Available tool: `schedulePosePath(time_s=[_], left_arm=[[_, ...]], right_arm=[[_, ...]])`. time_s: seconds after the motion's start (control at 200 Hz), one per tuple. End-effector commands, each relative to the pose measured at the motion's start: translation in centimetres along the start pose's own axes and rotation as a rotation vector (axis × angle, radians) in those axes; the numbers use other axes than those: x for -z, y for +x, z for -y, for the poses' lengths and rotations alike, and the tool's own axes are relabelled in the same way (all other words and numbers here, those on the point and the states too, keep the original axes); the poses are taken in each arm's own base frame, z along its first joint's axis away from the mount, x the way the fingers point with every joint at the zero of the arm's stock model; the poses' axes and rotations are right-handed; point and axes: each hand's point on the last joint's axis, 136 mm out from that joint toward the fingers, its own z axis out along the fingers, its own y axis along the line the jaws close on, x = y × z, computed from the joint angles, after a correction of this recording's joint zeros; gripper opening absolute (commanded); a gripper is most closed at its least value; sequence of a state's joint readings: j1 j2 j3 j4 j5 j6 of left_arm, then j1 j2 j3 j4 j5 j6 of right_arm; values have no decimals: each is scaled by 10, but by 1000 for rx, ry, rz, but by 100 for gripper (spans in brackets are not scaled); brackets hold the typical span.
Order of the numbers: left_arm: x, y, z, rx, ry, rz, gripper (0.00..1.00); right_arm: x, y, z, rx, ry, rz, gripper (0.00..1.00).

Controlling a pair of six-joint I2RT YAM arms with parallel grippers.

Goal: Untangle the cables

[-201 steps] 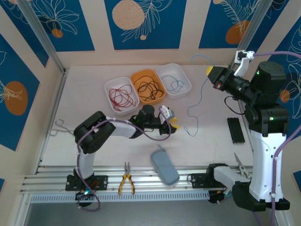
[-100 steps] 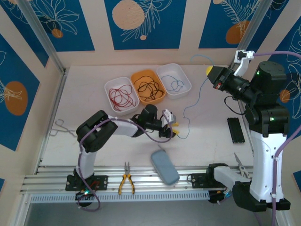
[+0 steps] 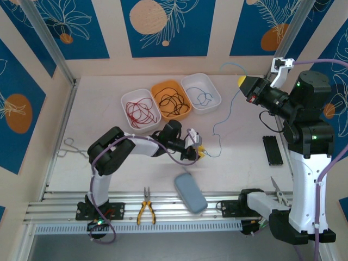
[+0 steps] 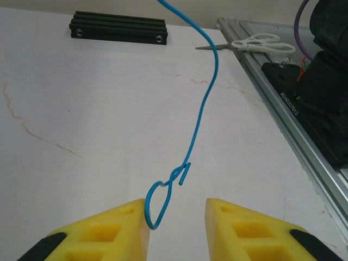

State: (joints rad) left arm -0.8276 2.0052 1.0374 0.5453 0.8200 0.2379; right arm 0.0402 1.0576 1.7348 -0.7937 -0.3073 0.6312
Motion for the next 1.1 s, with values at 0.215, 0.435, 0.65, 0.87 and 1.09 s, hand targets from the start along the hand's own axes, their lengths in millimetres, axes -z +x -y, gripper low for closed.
schedulePosePath(time_s=[0.215, 0.435, 0.65, 0.87, 1.09], left_arm=[[1, -11, -9, -13, -23, 40, 24], [0, -16, -14, -5, -49, 61, 2], [17, -17, -30, 45, -173, 92, 0], [91, -48, -56, 238, -265, 461, 0], [143, -59, -76, 315, -407, 546, 0]], right_arm=[[2, -3, -9, 6, -31, 10, 0], [2, -2, -7, 7, -22, 12, 0], [8, -1, 6, 28, 61, 30, 0], [43, -3, 80, 69, 481, 152, 0], [66, 13, 153, 67, 818, 151, 0]])
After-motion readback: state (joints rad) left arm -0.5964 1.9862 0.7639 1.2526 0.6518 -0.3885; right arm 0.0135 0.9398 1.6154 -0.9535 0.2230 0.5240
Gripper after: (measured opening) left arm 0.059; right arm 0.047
